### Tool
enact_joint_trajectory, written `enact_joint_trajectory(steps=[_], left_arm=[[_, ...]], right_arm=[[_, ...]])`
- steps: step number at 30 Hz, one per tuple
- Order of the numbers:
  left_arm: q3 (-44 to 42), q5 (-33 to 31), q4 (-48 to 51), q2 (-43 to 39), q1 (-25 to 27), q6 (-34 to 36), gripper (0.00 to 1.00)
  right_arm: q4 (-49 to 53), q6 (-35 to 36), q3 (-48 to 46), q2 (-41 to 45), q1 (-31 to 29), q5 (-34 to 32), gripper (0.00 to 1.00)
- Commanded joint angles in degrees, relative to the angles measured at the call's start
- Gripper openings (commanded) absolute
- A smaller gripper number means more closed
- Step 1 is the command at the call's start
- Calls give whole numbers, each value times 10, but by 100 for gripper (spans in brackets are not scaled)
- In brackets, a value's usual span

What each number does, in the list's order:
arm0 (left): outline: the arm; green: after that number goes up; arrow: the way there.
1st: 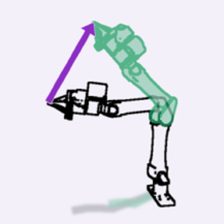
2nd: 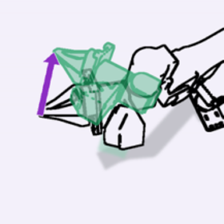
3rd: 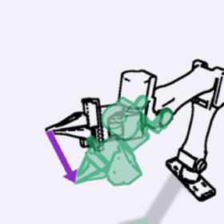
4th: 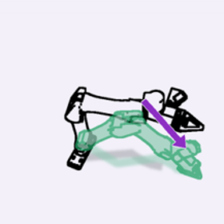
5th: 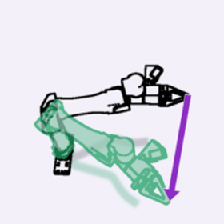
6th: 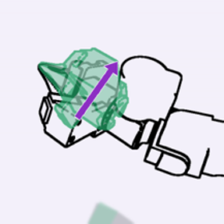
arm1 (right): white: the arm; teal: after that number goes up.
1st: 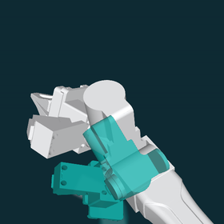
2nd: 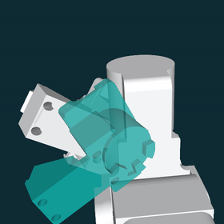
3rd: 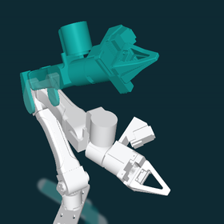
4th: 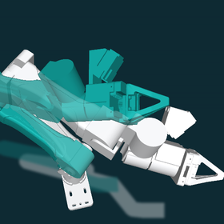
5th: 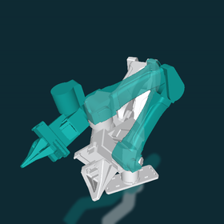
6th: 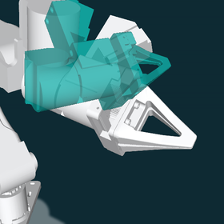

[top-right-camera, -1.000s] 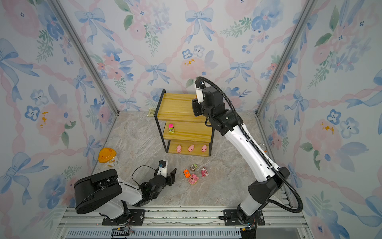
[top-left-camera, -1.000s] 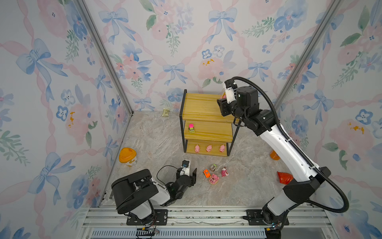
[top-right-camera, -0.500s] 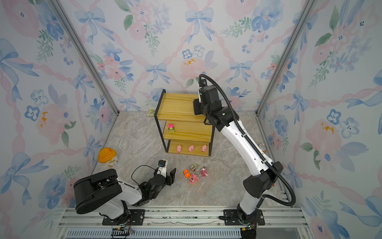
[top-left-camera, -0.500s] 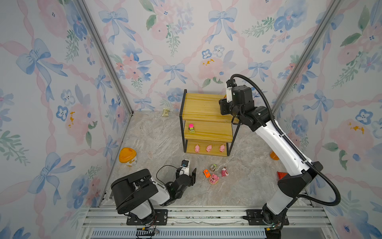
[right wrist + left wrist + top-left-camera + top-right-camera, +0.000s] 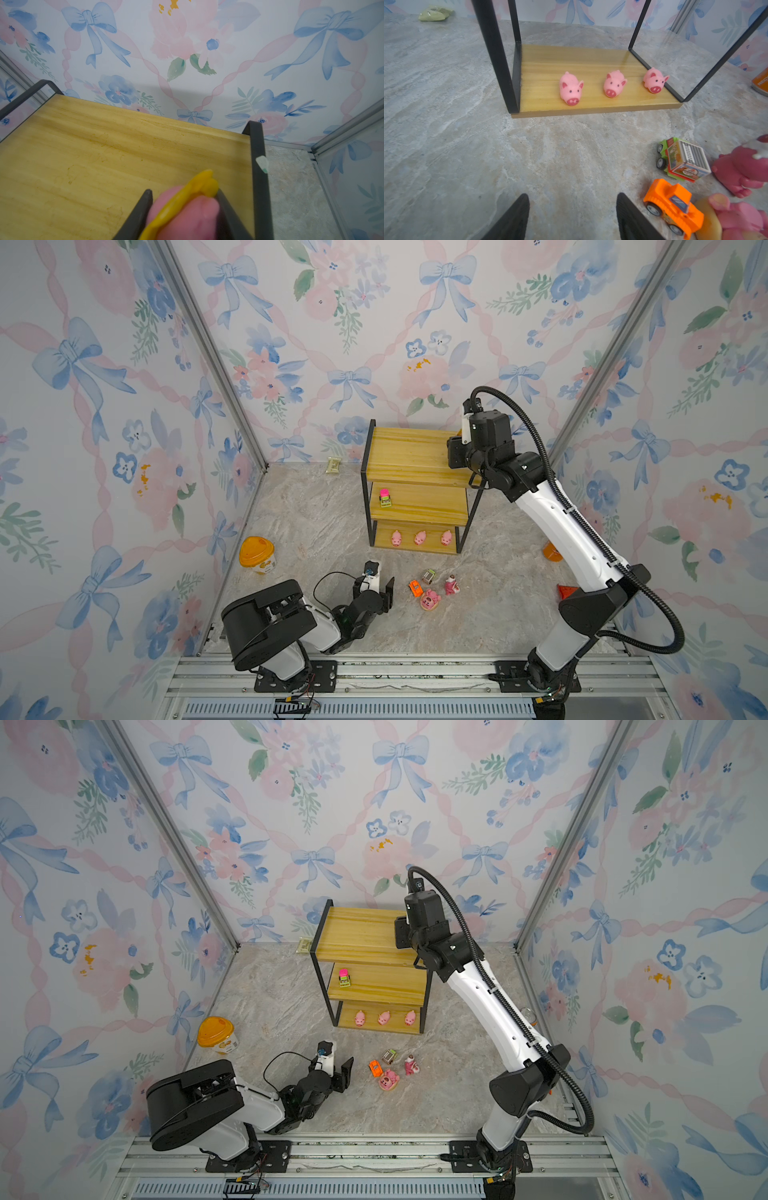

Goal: Place and organize the plastic toys onto the shelf
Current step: 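Lower the held pink doll onto the top shelf with the right gripper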

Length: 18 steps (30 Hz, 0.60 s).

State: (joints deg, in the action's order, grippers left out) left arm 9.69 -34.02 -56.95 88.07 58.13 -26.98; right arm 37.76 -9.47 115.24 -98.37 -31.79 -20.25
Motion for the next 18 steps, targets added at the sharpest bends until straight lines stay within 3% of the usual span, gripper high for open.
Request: enact_joint_trajectory(steps=[1, 18], left_arm=[[4, 1, 3, 10, -3, 9, 67], [3, 2, 3, 10, -5, 8, 67]], right_arm=[[6, -2, -5, 7, 5, -13, 39], [9, -2, -23, 16, 8, -15, 49]])
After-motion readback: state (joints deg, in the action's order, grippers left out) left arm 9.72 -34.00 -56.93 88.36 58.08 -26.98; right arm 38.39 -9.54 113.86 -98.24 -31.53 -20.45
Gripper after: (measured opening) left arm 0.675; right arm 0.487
